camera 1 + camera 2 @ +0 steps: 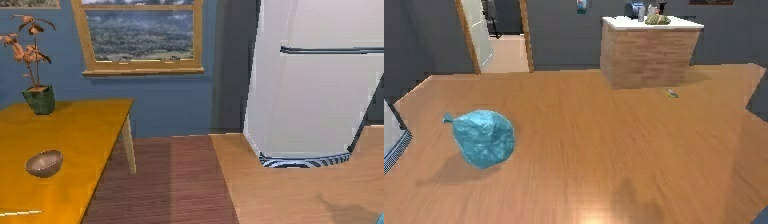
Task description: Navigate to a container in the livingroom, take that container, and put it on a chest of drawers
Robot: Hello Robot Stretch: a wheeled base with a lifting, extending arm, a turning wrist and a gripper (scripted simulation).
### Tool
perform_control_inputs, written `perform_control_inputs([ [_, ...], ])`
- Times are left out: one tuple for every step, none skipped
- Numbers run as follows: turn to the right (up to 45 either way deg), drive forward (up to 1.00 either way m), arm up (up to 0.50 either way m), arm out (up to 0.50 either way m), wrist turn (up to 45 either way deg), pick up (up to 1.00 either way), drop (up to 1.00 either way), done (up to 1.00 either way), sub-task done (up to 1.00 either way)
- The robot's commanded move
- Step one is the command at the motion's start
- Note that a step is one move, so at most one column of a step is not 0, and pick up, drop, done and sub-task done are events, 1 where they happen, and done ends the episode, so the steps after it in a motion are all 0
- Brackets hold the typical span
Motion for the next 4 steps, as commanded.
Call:
perform_control_inputs([
  [0.0, 0.05, 0.0, 0.0, 0.0, 0.0, 0.0, 0.0, 0.0],
  [-3.0, 0.0, 0.0, 0.0, 0.0, 0.0, 0.0, 0.0, 0.0],
  [0.0, 0.2, 0.0, 0.0, 0.0, 0.0, 0.0, 0.0, 0.0],
  [-45.0, 0.0, 0.0, 0.0, 0.0, 0.0, 0.0, 0.0, 0.0],
])
